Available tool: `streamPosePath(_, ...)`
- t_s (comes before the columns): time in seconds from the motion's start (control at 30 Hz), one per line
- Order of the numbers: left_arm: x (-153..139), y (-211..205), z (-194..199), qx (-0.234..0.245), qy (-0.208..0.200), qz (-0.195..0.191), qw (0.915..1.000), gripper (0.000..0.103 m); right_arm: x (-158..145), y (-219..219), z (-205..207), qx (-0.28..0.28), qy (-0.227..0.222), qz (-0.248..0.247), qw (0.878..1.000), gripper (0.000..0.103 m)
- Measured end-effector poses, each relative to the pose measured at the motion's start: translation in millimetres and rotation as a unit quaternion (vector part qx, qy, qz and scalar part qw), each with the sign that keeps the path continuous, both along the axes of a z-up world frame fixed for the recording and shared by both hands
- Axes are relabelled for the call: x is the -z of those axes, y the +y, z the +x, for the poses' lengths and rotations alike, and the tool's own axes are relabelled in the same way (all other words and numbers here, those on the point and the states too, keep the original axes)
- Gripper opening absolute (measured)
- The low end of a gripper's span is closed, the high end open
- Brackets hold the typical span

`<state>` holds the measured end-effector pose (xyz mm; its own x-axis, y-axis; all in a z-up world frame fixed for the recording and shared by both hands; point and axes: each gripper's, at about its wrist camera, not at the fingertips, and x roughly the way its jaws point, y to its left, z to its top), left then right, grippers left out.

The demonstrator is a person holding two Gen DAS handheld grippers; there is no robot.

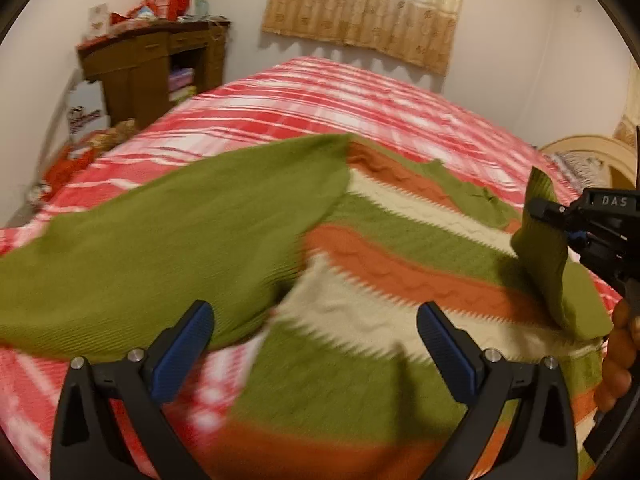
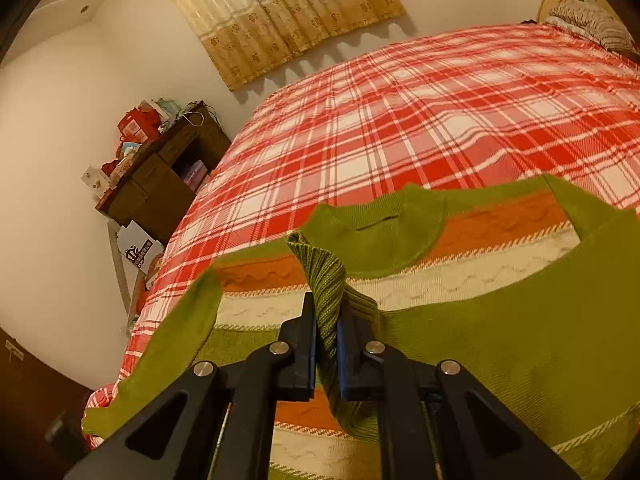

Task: Fold small clothes

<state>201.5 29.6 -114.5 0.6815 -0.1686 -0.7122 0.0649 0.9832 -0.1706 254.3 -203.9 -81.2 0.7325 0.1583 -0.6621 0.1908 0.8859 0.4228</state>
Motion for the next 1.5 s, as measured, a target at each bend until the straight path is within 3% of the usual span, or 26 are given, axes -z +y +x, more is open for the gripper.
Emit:
streamPosePath(0.23,6,37,-29,-0.080,-0.028,0.027,0.9961,0.103,6,23,10,-0.025,0.002,-0.006,1.000,0.007)
streamPosePath(0.37,17,42,-25,-0.095,-0.025,0.002,0.9951,0.103,11,48,22,-0.047,0.004,0.000,0.999,0.007)
streamPosePath(0.53,21,29,-20,-0.086,-0.024,0.033,0.9955,0.103,19,83,36,-0.079,0.010,0.005,0.997,0.007)
streamPosePath(0.87,21,34,-25,-0.080,-0.032,0.025,0.9960,0.103,46,124,61,-0.116,0.031,0.025,0.992,0.008)
streamPosePath(1.1,22,32,-26,-0.081,-0.033,0.028,0.9958,0.103,53,121,65,-0.136,0.031,0.029,0.990,0.012)
streamPosePath(1.17,22,32,-26,-0.081,-0.034,0.028,0.9958,0.103,42,116,60,-0.137,0.032,0.021,0.990,0.013)
streamPosePath(1.23,22,32,-27,-0.081,-0.034,0.028,0.9958,0.103,24,103,46,-0.126,0.001,0.000,0.992,0.015)
streamPosePath(1.27,22,32,-26,-0.081,-0.033,0.028,0.9958,0.103,15,94,39,-0.112,-0.011,-0.016,0.993,0.022)
streamPosePath(1.37,22,32,-27,-0.081,-0.032,0.031,0.9957,0.103,-6,46,10,-0.043,-0.035,-0.058,0.997,0.048)
streamPosePath(1.5,23,31,-26,-0.082,-0.032,0.034,0.9956,0.103,-11,-53,-30,0.082,-0.012,-0.099,0.992,0.049)
